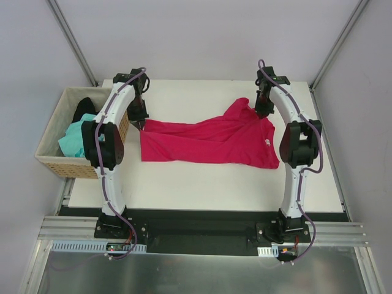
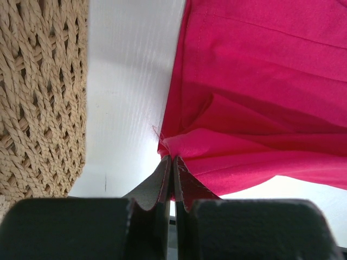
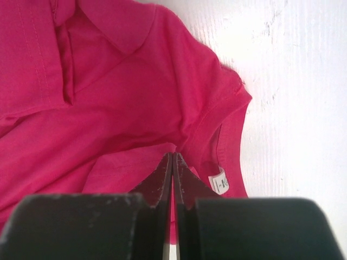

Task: Fold and stack the t-shirts
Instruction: Fold the flattened tshirt in 1/3 of the way

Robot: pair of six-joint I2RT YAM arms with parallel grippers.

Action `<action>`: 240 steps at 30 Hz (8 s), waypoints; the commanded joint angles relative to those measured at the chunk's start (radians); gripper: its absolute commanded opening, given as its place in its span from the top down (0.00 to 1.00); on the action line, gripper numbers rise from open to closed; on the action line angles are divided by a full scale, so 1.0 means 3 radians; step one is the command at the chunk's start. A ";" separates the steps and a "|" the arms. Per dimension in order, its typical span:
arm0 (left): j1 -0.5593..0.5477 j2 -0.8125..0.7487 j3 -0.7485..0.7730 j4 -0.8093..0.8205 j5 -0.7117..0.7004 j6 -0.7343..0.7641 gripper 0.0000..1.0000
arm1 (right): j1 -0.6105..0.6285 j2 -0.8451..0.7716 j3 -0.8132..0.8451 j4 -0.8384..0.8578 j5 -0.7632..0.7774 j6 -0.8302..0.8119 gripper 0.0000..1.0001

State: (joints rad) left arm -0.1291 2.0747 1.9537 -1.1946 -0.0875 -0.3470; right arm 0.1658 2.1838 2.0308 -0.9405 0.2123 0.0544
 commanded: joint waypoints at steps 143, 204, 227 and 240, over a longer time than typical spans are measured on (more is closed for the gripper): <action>0.0001 -0.0606 -0.2396 0.1451 0.0348 -0.0147 0.89 | -0.0261 -0.1685 -0.2566 0.0584 -0.0038 0.0755 0.89; 0.0108 -0.0928 -0.2248 0.1083 0.0113 0.0001 1.00 | -0.0312 -0.1092 -0.2479 0.0379 0.0300 0.0658 0.99; 0.0139 -0.0974 -0.2355 0.1078 0.0123 -0.0035 1.00 | -0.0333 -0.0954 -0.2249 0.0277 0.0361 0.0535 0.71; 0.0139 -0.0938 -0.2284 0.1073 0.0189 0.0001 1.00 | -0.0338 -0.1189 -0.1912 0.0149 0.0708 0.0432 0.71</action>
State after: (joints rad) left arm -0.0963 1.8229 1.2530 -0.8360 -0.0193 -0.3553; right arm 0.0734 1.8900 1.3952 -0.8482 0.3496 0.2047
